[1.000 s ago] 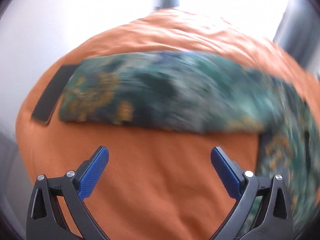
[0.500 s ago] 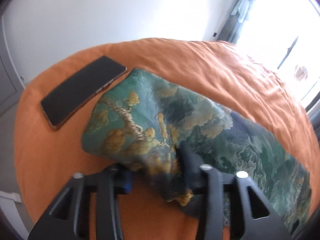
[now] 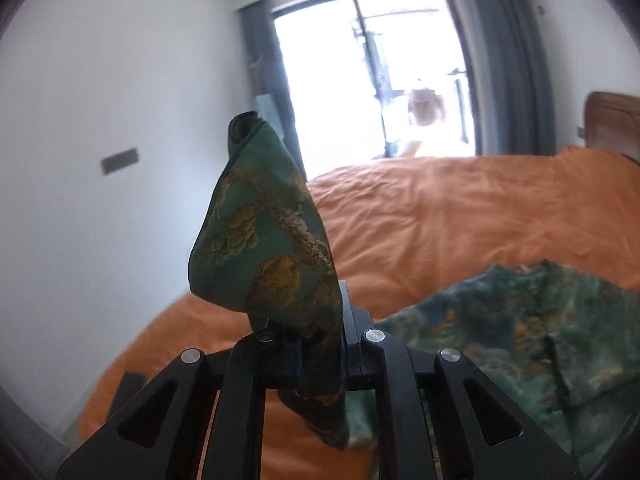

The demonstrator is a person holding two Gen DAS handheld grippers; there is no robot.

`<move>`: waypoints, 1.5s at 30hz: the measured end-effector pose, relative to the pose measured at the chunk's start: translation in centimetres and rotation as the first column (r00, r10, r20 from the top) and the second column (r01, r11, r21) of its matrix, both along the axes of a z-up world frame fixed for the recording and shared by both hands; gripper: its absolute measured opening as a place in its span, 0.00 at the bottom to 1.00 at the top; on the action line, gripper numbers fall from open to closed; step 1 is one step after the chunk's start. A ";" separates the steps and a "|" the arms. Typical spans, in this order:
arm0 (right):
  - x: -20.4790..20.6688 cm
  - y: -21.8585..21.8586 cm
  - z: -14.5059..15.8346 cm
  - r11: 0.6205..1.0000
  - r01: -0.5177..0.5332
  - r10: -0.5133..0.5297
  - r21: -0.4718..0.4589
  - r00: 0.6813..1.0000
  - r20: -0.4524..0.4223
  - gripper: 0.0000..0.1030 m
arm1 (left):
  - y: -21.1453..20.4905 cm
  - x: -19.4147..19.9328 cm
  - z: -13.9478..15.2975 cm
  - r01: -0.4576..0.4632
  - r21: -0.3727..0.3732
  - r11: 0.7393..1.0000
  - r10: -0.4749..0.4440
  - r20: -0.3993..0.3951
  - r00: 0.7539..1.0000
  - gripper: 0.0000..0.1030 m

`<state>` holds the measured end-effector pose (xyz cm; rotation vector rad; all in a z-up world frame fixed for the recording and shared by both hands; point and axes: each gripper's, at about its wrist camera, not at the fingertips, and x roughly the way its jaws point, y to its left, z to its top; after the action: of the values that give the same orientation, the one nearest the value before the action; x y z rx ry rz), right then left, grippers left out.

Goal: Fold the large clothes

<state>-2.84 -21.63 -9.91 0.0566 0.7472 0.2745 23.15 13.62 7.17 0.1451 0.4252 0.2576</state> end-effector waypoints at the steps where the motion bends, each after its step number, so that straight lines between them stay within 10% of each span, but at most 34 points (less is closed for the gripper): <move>1: -0.1 -0.3 0.0 1.000 0.009 -0.009 0.003 1.000 0.000 0.62 | -2.3 0.1 0.0 0.054 0.019 0.998 -0.054 0.001 0.999 0.11; 10: -1.2 -3.7 0.0 0.995 0.103 -0.104 -0.011 0.995 -0.013 0.62 | -17.5 0.8 -10.1 0.307 0.122 0.944 -0.282 -0.187 0.941 0.12; 15: -1.2 -4.8 0.0 0.991 0.130 -0.131 -0.031 0.991 -0.032 0.62 | -20.9 -0.5 -16.7 0.379 0.160 0.911 -0.308 -0.344 0.887 0.37; 17: -0.7 -4.9 0.3 0.992 0.121 -0.122 -0.039 0.992 -0.043 0.62 | -20.7 -1.8 -17.0 0.388 0.146 0.910 -0.320 -0.350 0.881 0.59; 22: 3.2 -4.5 2.6 0.998 0.043 -0.048 -0.052 0.995 -0.091 0.62 | -18.2 -6.2 -15.7 0.430 0.124 0.894 -0.372 -0.329 0.868 0.76; 34: 25.2 -0.3 -2.4 0.915 0.107 0.062 0.390 0.915 -0.399 0.62 | -9.2 -12.3 -15.1 0.247 0.024 0.969 -0.229 -0.296 0.927 0.78; 42: 31.9 2.6 -7.7 0.926 0.187 -0.012 0.328 0.883 -0.469 0.62 | -5.8 -12.9 -15.8 0.146 -0.089 0.985 -0.167 -0.306 0.937 0.78; 43: 32.3 2.8 -8.3 0.921 0.190 -0.002 0.340 0.875 -0.484 0.58 | -5.6 -13.0 -15.9 0.141 -0.095 0.985 -0.164 -0.308 0.937 0.78; 45: 32.7 3.6 -8.1 0.924 0.135 0.051 0.357 0.883 -0.466 0.13 | -5.7 -13.0 -16.1 0.137 -0.098 0.986 -0.161 -0.310 0.937 0.78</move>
<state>29.86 -18.08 -18.00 0.5270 1.1668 0.3676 10.17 7.95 -8.98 0.1446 0.7405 0.0667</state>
